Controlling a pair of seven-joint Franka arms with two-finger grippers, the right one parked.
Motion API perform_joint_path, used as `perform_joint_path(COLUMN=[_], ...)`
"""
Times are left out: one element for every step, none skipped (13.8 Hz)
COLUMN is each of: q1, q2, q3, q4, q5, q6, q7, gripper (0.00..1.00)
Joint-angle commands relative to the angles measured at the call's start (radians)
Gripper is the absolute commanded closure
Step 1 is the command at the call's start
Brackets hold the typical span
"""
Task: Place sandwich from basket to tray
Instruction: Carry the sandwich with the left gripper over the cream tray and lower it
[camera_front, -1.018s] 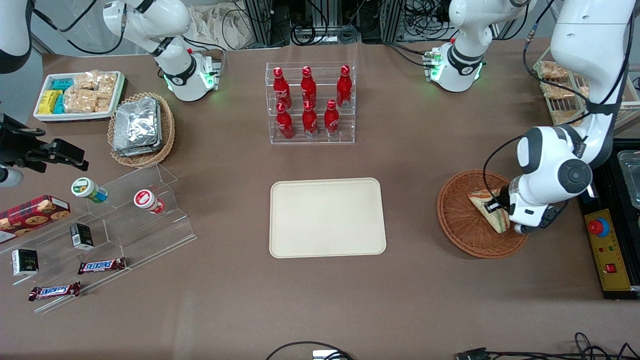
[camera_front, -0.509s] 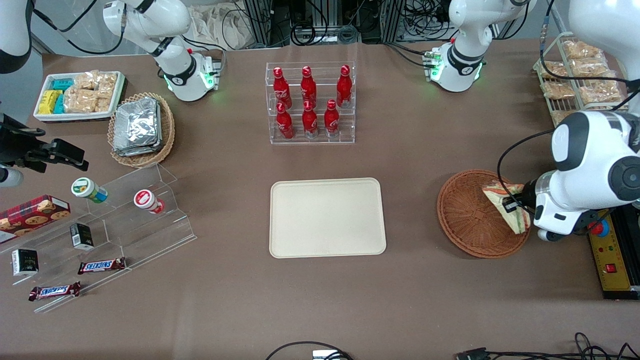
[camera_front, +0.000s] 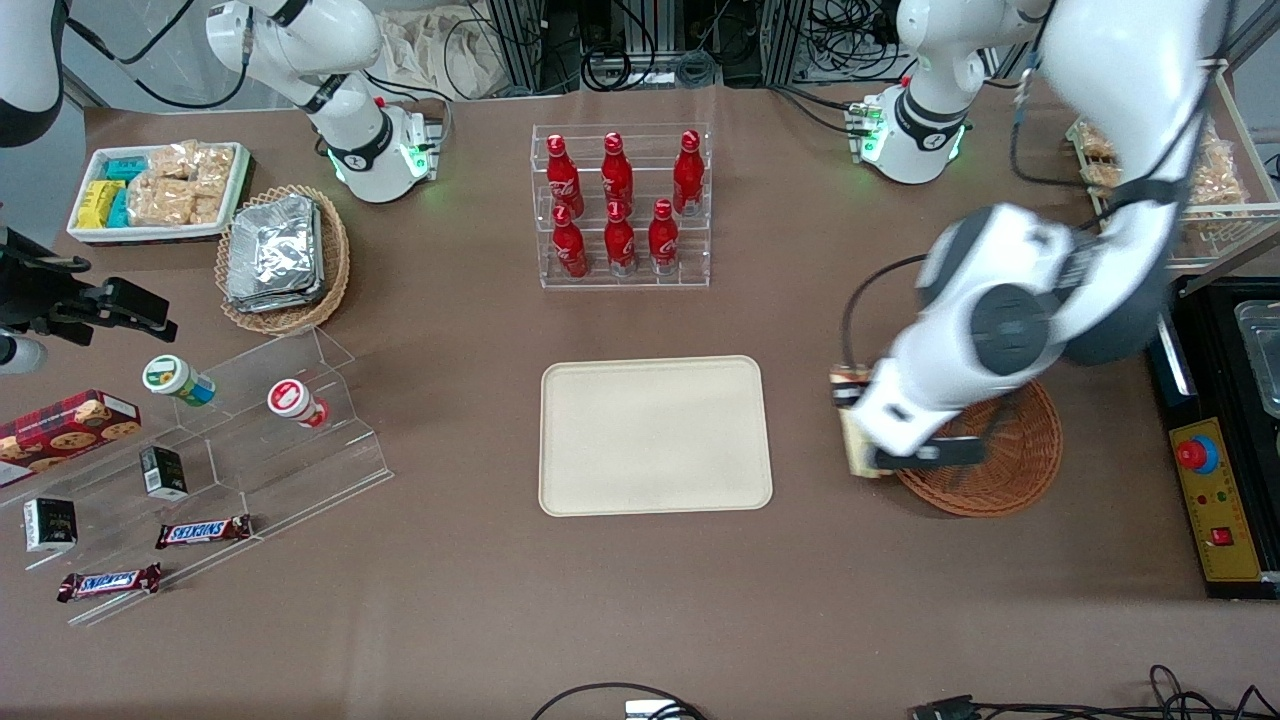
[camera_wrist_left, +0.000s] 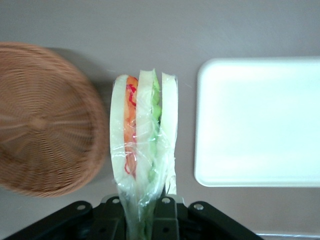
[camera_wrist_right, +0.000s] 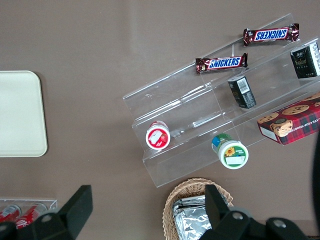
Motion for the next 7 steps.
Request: perform_joint_path(q1=[-0.111,-0.145,-0.168,-0.186,-0.199,-0.211,-0.216], q2=[0.208,0.246,0.272,0.297,0.320,0.343,0.357], q3=[-0.007,-0.007,-0.005,-0.004,-0.004,-0.001,0.010], q4=[0.157,0.174,0.173,0.167,0.163,0.163,0.163], q5=[0.053,0.053,0.057,0.062,0.065,0.068,0.068], q6=[0.003,0.032,0.067,0.091,0.093,0.095,0.095], q7=[-0.045,-0.046,-0.050,-0.060,-0.062,-0.060,-0.059], gripper=[1.00,1.00,1.00,1.00,1.00,1.00,1.00])
